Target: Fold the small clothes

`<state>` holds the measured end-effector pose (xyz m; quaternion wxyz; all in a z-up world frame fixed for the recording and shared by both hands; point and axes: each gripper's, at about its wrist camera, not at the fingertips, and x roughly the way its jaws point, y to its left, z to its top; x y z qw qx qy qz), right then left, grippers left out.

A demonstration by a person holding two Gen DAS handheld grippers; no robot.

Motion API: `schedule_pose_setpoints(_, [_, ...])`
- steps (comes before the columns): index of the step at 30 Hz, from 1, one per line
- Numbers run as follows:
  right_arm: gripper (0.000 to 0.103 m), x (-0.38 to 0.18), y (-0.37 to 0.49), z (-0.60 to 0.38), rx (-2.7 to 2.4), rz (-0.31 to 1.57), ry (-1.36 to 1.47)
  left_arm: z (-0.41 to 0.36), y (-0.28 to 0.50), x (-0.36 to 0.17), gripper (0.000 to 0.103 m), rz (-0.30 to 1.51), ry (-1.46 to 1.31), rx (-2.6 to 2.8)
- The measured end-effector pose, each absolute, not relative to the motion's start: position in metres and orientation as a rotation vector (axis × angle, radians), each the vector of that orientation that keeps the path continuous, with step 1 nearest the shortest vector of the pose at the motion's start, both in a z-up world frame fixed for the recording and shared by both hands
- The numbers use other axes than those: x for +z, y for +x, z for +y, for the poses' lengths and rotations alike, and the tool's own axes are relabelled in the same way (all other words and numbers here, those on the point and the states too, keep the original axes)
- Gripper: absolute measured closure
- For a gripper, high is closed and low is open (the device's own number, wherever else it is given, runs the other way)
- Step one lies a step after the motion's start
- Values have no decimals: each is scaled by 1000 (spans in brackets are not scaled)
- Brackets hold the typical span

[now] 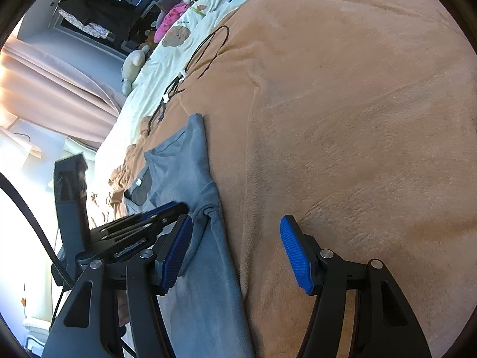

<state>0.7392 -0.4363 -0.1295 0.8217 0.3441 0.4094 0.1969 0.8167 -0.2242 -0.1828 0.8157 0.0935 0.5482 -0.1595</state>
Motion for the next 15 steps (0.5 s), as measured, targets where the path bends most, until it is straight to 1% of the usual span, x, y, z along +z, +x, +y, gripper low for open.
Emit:
schedule_pose_setpoints(4, [43,-129,734,-435,440,869,717,-199,808,-183,85,1191,138,-290])
schedule_pose_setpoints(9, [43,-125,734,-430,472,863,699,-168,796,-191,85,1245,-34,-268])
schedule_pose_setpoints(10, [43,-125,734,-430,473,863,695,-163,794,-193,82,1257,-70,-267])
schedule_pose_setpoints(11, [43,-124,735,-429,474,862,689,-160,792,-195,74,1265,-95,-267])
schedule_pose_setpoints(12, [43,-125,735,-428,473,862,682,-156,789,-197,71,1270,-128,-266])
schedule_pose_setpoints(13, [43,-125,736,-427,472,863,676,-154,788,-198,64,1271,-155,-264])
schedule_pose_setpoints(14, [43,-126,737,-426,470,865,671,-152,786,-198,61,1271,-178,-261])
schedule_pose_setpoints(15, [43,-126,738,-424,469,869,666,-150,784,-200,61,1274,-212,-260])
